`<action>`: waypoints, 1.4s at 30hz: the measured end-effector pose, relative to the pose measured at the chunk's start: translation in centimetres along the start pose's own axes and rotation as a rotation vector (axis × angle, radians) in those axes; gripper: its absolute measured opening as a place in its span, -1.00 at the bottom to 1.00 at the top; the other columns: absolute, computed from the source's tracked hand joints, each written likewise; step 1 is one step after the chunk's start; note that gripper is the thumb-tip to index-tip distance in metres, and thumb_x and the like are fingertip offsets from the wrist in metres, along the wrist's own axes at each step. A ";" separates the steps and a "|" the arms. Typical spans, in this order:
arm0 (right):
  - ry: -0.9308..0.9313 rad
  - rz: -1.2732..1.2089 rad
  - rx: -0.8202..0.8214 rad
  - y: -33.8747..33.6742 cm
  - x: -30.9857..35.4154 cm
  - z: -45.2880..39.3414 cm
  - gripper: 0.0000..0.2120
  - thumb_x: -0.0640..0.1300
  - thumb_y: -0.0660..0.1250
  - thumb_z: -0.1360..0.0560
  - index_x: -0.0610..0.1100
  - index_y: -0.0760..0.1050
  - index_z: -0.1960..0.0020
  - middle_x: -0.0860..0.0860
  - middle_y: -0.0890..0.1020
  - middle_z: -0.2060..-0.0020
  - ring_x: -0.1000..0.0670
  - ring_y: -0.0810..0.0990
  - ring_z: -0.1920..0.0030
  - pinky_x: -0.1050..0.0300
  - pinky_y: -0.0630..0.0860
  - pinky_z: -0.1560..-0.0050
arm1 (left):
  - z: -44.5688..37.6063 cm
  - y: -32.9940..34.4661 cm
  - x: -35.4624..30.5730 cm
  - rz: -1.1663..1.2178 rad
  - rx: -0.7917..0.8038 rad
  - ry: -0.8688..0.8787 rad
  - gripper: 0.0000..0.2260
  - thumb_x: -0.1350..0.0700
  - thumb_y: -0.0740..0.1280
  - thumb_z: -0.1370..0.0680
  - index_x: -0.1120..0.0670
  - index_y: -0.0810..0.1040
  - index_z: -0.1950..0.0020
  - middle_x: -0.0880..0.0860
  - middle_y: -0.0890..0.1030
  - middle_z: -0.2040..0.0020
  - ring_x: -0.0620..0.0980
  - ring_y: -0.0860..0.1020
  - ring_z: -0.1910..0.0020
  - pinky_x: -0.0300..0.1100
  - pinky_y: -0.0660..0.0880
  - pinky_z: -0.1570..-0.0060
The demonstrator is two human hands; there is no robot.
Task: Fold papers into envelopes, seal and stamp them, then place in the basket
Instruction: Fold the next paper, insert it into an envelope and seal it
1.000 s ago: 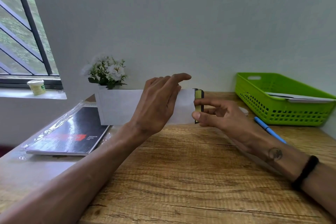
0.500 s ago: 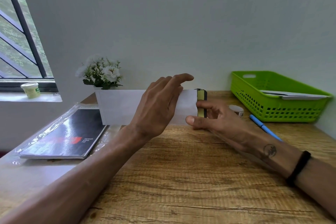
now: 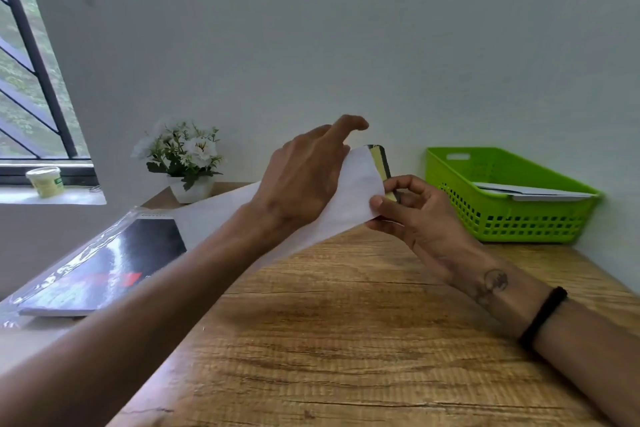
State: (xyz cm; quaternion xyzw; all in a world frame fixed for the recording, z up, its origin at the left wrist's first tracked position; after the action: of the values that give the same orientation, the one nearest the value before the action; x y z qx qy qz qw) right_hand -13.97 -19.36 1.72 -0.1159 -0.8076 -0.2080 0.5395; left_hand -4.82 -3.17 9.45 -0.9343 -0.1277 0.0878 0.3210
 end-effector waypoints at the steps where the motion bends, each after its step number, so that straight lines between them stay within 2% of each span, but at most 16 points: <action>1: 0.016 -0.034 -0.028 -0.2 0.0 -0.2 -0.76 -0.36 0.49 -0.47 -0.22 0.54 -0.09 0.00 0.71 0.29 -0.01 0.72 0.19 0.02 0.71 0.12 | -0.9 0.0 0.1 0.015 0.050 -0.050 -0.60 0.09 0.30 -0.68 -0.05 0.39 -0.52 0.02 0.69 -0.04 0.01 0.64 0.06 0.03 0.61 0.02; 3: 0.065 -0.102 -0.081 -0.8 -0.2 -0.5 -0.71 -0.42 0.44 -0.51 -0.20 0.52 -0.17 0.00 0.70 0.32 0.01 0.72 0.22 0.06 0.70 0.18 | -2.5 0.2 0.8 0.125 0.204 -0.265 -0.47 0.01 0.42 -0.62 -0.05 0.35 -0.56 0.03 0.69 -0.08 -0.02 0.65 0.01 -0.08 0.61 0.00; 6: 0.128 -0.135 -0.127 -1.1 -0.8 -0.8 -0.64 -0.41 0.44 -0.51 -0.18 0.54 -0.25 -0.09 0.72 0.15 -0.04 0.71 0.17 0.03 0.70 0.15 | -2.1 1.2 1.8 0.619 0.475 -0.764 -0.31 0.08 0.56 -0.53 0.08 0.33 -0.58 0.10 0.66 -0.14 -0.05 0.69 0.09 -0.25 0.60 0.33; 7: 0.145 -0.121 -0.137 -1.1 -0.9 -0.8 -0.65 -0.40 0.46 -0.51 -0.19 0.55 -0.26 -0.11 0.73 0.10 -0.05 0.71 0.15 0.02 0.70 0.10 | -1.2 1.5 1.9 0.759 0.504 -0.861 -0.33 0.13 0.56 -0.52 0.14 0.35 -0.56 0.13 0.68 -0.11 -0.07 0.70 0.17 -0.28 0.59 0.37; 9: 0.168 -0.044 -0.135 -1.2 -1.3 -0.8 -0.68 -0.35 0.49 -0.50 -0.17 0.61 -0.22 -0.12 0.76 0.01 -0.08 0.72 0.08 0.01 0.68 0.02 | 0.9 2.4 2.6 0.907 0.510 -0.931 -0.48 0.20 0.53 -0.53 0.20 0.48 -0.46 0.18 0.72 -0.09 -0.08 0.72 0.21 -0.26 0.62 0.30; 12: 0.195 0.162 -0.092 -0.9 -2.0 -0.4 -0.72 -0.30 0.52 -0.48 -0.05 0.69 -0.13 -0.13 0.77 -0.03 -0.19 0.74 -0.09 -0.12 0.67 -0.13 | 4.5 3.8 3.8 1.023 0.491 -0.904 -0.68 0.22 0.49 -0.57 0.17 0.60 -0.32 0.20 0.73 -0.14 -0.01 0.72 0.05 -0.18 0.68 0.12; 14: 0.208 0.285 -0.066 -0.7 -2.4 -0.3 -0.71 -0.30 0.50 -0.49 -0.02 0.70 -0.14 -0.14 0.77 0.00 -0.21 0.73 -0.09 -0.18 0.66 -0.18 | 6.2 4.7 4.2 1.051 0.433 -0.912 -0.74 0.26 0.48 -0.57 0.16 0.60 -0.25 0.20 0.74 -0.06 0.04 0.73 0.04 -0.13 0.70 0.10; 18: 0.200 0.375 -0.040 -0.1 -2.6 -0.2 -0.76 -0.34 0.47 -0.51 -0.02 0.72 -0.02 -0.19 0.76 0.02 -0.09 0.73 0.04 -0.10 0.63 -0.15 | 7.2 5.8 4.9 1.019 0.402 -0.880 -0.78 0.25 0.47 -0.58 0.16 0.62 -0.21 0.24 0.73 -0.08 0.12 0.73 -0.01 0.01 0.69 -0.10; 22: 0.198 0.379 -0.033 0.1 -2.6 0.0 -0.81 -0.39 0.44 -0.49 -0.15 0.72 0.02 -0.22 0.74 0.00 -0.08 0.69 0.04 -0.05 0.62 -0.12 | 7.2 5.9 4.8 1.040 0.435 -0.798 -0.83 0.32 0.42 -0.59 0.19 0.68 -0.16 0.25 0.72 -0.12 0.16 0.71 -0.12 0.06 0.64 -0.22; 26: 0.245 0.339 -0.074 0.3 -2.4 -0.1 -0.76 -0.40 0.30 -0.51 -0.19 0.72 0.05 -0.12 0.76 0.04 -0.05 0.69 0.05 0.06 0.63 0.01 | 7.1 5.7 4.6 1.041 0.453 -0.777 -0.85 0.27 0.41 -0.57 0.22 0.74 -0.09 0.13 0.76 -0.06 0.06 0.71 -0.08 -0.04 0.64 -0.21; 28: 0.279 0.297 -0.089 0.4 -2.2 -0.1 -0.77 -0.34 0.27 -0.50 -0.25 0.71 0.01 -0.13 0.75 0.01 -0.11 0.72 -0.02 -0.02 0.66 -0.07 | 7.0 5.5 4.3 1.050 0.458 -0.802 -0.80 0.15 0.47 -0.55 0.26 0.74 -0.09 0.14 0.76 -0.05 0.09 0.71 -0.11 -0.02 0.62 -0.25; 29: 0.278 0.296 -0.078 0.5 -2.1 0.1 -0.80 -0.28 0.32 -0.51 -0.24 0.71 -0.01 -0.12 0.76 0.01 -0.13 0.73 -0.05 -0.05 0.66 -0.11 | 7.0 5.4 4.3 1.040 0.455 -0.807 -0.79 0.11 0.50 -0.55 0.24 0.74 -0.07 0.14 0.76 -0.03 0.10 0.71 -0.12 0.00 0.62 -0.26; 31: 0.224 0.432 -0.021 0.8 -1.7 0.5 -0.87 -0.12 0.48 -0.52 -0.10 0.71 -0.05 -0.06 0.77 0.06 -0.08 0.75 -0.04 0.00 0.67 -0.06 | 7.2 5.5 4.1 0.981 0.439 -0.781 -0.82 0.06 0.54 -0.53 0.14 0.76 -0.05 0.09 0.77 0.01 0.09 0.73 -0.08 0.02 0.63 -0.25; 34: 0.172 0.643 0.067 1.1 -1.5 1.1 -0.65 0.08 0.61 -0.39 0.10 0.64 -0.13 -0.09 0.78 0.12 -0.08 0.77 0.08 -0.07 0.67 0.03 | 7.5 5.6 4.0 0.926 0.407 -0.762 -0.80 0.08 0.58 -0.50 0.04 0.72 -0.10 0.06 0.78 0.05 0.03 0.74 -0.02 0.01 0.64 -0.21; 37: 0.172 0.573 0.081 1.2 -1.6 1.2 -0.64 0.01 0.62 -0.40 0.07 0.63 -0.15 -0.14 0.77 0.13 -0.13 0.78 0.09 -0.15 0.69 0.01 | 7.5 5.5 3.9 0.972 0.404 -0.755 -0.75 0.13 0.57 -0.51 0.07 0.67 -0.16 0.13 0.77 0.06 0.03 0.75 0.01 -0.01 0.64 -0.17; 42: 0.169 0.525 0.070 1.1 -1.5 1.1 -0.72 -0.22 0.54 -0.50 0.02 0.62 -0.15 -0.18 0.77 0.13 -0.22 0.76 0.05 -0.08 0.69 0.09 | 7.3 5.5 4.2 0.975 0.411 -0.768 -0.70 0.14 0.57 -0.50 0.07 0.63 -0.20 0.12 0.77 0.14 -0.01 0.74 0.11 -0.08 0.61 -0.02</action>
State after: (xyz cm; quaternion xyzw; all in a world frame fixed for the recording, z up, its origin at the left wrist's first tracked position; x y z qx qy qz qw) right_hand -13.80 -17.79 0.18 -0.2845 -0.7090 -0.0420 0.6439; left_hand -1.61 -1.95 -0.02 -0.7068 0.2246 0.5734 0.3482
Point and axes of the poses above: each hand's wrist, its own z-axis away from the middle knuckle, its own y-axis out of the palm, x = y × z, the point moved 3 cm from there along -z, towards the middle knuckle
